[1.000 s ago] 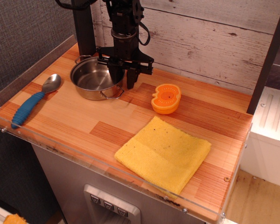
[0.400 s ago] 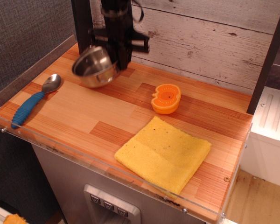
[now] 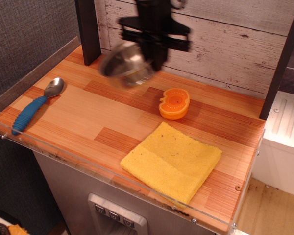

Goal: Place the bowl on the cloth.

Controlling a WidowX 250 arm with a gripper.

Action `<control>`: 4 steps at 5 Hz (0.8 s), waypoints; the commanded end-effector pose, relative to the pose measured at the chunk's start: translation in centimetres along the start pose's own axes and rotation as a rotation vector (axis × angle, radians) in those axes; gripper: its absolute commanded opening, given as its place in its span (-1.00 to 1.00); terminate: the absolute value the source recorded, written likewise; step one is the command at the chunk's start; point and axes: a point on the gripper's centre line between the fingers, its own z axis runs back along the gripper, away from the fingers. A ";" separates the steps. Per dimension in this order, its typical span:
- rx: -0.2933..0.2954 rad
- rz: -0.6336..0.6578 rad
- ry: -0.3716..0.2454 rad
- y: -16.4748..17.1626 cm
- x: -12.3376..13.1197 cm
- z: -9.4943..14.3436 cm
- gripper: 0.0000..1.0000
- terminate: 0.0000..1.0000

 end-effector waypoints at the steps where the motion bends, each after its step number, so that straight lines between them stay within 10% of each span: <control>1: -0.082 -0.078 -0.011 -6.8 -4.3 2.1 -1.00 -1.00; 4: -0.049 -0.200 0.117 -9.9 -7.4 -0.3 -1.00 -1.00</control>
